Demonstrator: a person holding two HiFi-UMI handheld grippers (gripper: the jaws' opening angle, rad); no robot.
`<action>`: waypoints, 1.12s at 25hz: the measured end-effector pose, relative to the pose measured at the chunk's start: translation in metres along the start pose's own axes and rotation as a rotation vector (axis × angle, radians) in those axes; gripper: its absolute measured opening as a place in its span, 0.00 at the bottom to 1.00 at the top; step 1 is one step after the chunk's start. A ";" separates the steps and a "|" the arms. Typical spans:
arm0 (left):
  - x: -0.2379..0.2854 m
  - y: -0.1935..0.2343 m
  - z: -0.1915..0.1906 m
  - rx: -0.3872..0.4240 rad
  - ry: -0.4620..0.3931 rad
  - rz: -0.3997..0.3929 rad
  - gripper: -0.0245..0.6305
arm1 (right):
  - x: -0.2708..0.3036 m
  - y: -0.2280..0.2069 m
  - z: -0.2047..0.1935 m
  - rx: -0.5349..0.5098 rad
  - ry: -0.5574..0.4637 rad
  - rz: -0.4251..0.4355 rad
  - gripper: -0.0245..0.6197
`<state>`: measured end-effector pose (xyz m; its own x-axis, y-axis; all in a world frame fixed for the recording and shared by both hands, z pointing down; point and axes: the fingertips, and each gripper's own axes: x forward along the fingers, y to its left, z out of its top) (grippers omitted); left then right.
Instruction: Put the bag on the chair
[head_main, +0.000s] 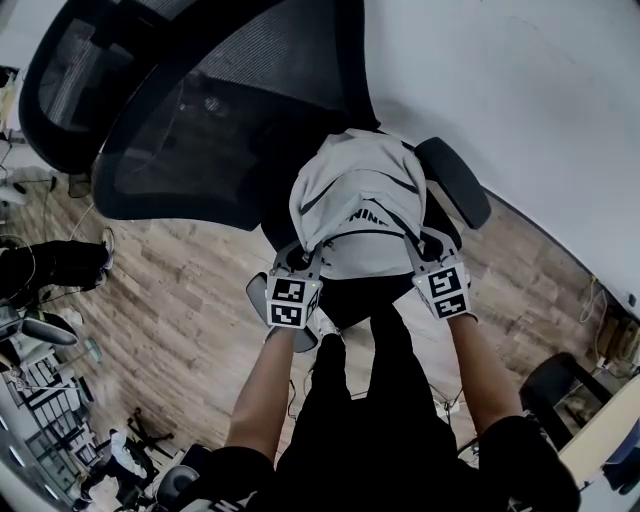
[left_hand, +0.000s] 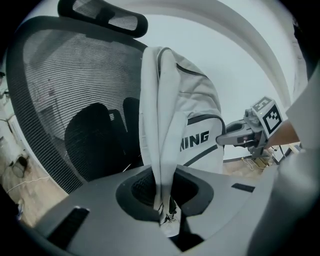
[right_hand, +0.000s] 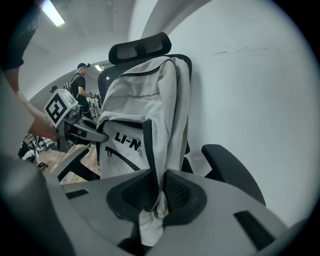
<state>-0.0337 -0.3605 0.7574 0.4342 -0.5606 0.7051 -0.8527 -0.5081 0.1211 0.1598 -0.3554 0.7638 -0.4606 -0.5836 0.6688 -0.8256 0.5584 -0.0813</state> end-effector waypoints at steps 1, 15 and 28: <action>0.001 0.000 0.000 0.003 0.002 -0.005 0.12 | 0.001 0.000 0.000 -0.005 0.003 -0.001 0.15; -0.004 -0.002 -0.012 0.011 0.023 -0.038 0.39 | -0.011 0.007 0.009 -0.010 -0.049 -0.033 0.41; -0.069 -0.026 -0.001 0.083 -0.044 -0.075 0.58 | -0.073 0.035 0.021 0.035 -0.114 -0.115 0.50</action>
<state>-0.0421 -0.3083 0.7063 0.5096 -0.5465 0.6646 -0.7914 -0.6009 0.1127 0.1575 -0.3053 0.6965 -0.3944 -0.7068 0.5873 -0.8852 0.4638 -0.0362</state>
